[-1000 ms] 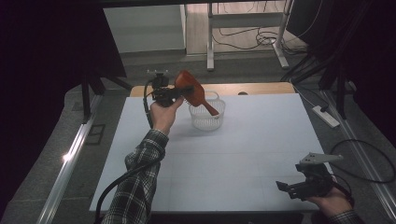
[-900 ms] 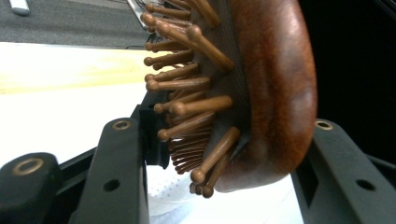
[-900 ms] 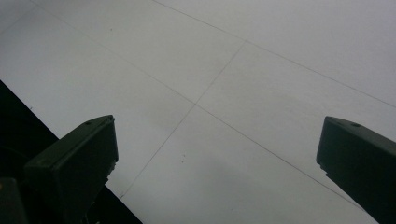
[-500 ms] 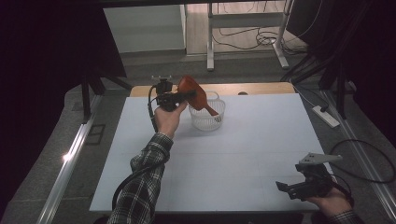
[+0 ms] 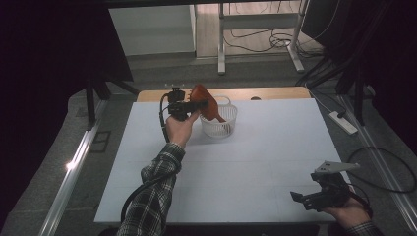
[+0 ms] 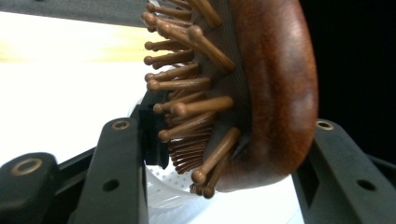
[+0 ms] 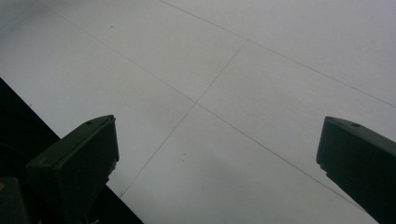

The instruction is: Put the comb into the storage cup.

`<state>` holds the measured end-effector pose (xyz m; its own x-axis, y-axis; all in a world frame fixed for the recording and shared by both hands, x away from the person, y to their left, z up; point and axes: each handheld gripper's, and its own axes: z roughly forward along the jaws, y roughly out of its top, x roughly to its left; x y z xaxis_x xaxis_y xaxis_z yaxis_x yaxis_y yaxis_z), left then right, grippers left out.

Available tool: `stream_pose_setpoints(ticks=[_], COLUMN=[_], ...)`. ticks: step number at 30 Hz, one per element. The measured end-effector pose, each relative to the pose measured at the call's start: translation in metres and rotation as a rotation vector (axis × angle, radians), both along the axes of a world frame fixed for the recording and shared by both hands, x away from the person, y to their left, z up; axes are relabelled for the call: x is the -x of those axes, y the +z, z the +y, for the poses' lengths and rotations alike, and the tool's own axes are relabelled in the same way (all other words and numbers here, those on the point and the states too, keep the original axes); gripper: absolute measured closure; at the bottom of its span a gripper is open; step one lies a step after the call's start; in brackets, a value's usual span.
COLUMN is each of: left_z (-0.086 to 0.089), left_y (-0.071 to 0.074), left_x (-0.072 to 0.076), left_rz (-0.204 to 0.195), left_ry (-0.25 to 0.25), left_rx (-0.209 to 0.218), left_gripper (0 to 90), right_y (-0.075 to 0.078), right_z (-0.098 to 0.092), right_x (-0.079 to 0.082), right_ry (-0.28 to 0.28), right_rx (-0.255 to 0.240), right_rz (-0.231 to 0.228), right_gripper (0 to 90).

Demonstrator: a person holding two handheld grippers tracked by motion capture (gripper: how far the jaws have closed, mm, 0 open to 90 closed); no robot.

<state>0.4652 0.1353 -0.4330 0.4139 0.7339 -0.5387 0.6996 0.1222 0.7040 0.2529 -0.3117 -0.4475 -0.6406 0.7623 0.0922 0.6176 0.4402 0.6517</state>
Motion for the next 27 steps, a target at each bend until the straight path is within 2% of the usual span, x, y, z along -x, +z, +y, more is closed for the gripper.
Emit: stream_pose_setpoints(ticks=[4, 8, 14, 27], left_z=[0.001, 0.001, 0.003, 0.010], left_y=[-0.002, -0.004, -0.005, -0.011], left_x=[-0.001, 0.000, -0.001, 0.000], left_rz=[0.003, -0.004, 0.008, 0.027], left_ry=[0.005, 0.000, -0.006, 0.016], left_rx=[0.013, 0.005, 0.001, -0.024], left_gripper=[52.2, 51.3, 49.3, 43.3], right_y=[0.000, 0.000, 0.000, -0.001], right_z=[0.000, 0.000, 0.001, 0.002], right_x=[0.000, 0.000, -0.001, -0.001], right_ry=[0.001, 0.004, 0.004, 0.004], right_rx=[0.000, 0.002, 0.009, 0.014], right_rz=[0.000, 0.003, 0.006, 0.007], right_gripper=[0.0, 0.0, 0.0, 0.0])
